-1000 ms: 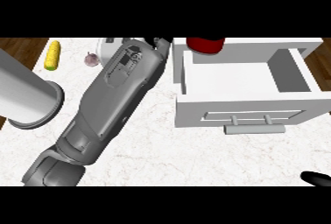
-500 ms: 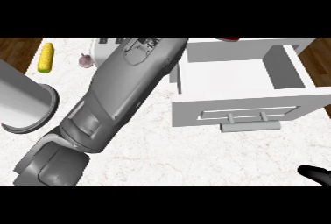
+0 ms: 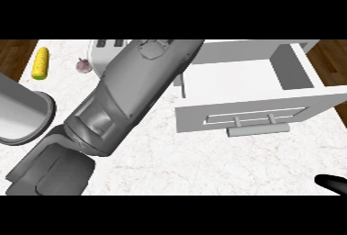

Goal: Pick up the can, place it into the drawer and close the drawer

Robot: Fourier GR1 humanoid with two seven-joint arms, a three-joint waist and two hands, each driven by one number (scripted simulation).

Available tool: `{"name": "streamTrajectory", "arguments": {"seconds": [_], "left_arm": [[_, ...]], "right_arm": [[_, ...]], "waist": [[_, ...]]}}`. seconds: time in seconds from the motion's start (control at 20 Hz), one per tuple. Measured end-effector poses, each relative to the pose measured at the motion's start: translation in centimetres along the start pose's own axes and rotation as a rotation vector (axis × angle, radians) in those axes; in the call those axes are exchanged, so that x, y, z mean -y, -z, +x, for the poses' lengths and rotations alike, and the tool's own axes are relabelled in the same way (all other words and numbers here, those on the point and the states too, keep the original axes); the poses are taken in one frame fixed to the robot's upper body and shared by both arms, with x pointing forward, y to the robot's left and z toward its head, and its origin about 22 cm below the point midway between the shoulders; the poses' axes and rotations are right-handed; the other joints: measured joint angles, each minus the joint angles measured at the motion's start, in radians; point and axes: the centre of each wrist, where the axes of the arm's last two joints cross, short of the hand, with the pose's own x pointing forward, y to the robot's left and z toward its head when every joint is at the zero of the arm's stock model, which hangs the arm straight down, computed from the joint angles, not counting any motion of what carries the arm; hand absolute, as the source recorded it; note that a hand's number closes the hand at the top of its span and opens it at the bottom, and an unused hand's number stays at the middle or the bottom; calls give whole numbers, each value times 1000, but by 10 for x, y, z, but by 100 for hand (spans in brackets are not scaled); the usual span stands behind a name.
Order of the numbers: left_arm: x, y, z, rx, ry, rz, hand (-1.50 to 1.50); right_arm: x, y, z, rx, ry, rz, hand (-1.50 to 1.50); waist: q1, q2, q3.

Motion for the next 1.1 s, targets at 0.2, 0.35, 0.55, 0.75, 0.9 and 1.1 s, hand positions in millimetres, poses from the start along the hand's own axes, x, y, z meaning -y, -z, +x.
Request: {"name": "streamTrajectory", "arguments": {"seconds": [0.2, 0.35, 0.55, 0.75, 0.9, 1.1], "left_arm": [[1, 2, -1, -2, 4, 60, -150], [0, 3, -5, 4, 12, 87, -150], [-2, 4, -11, 11, 5, 115, -150], [-1, 4, -7, 10, -22, 127, -150], [-2, 4, -7, 9, -49, 123, -150], [-1, 4, -2, 14, -90, 120, -150]], "right_arm": [[-1, 2, 1, 2, -4, 13, -150], [-5, 5, 4, 19, -17, 15, -150], [-5, 11, 7, 52, -80, 44, -150], [-9, 16, 10, 99, -154, 88, -150], [-14, 22, 9, 140, -239, 115, -150], [-27, 35, 5, 173, -366, 151, -150]], "waist": [[-12, 4, 0], [-13, 6, 0], [-19, 9, 0], [-19, 11, 0], [-10, 12, 0], [3, 14, 0]]}}
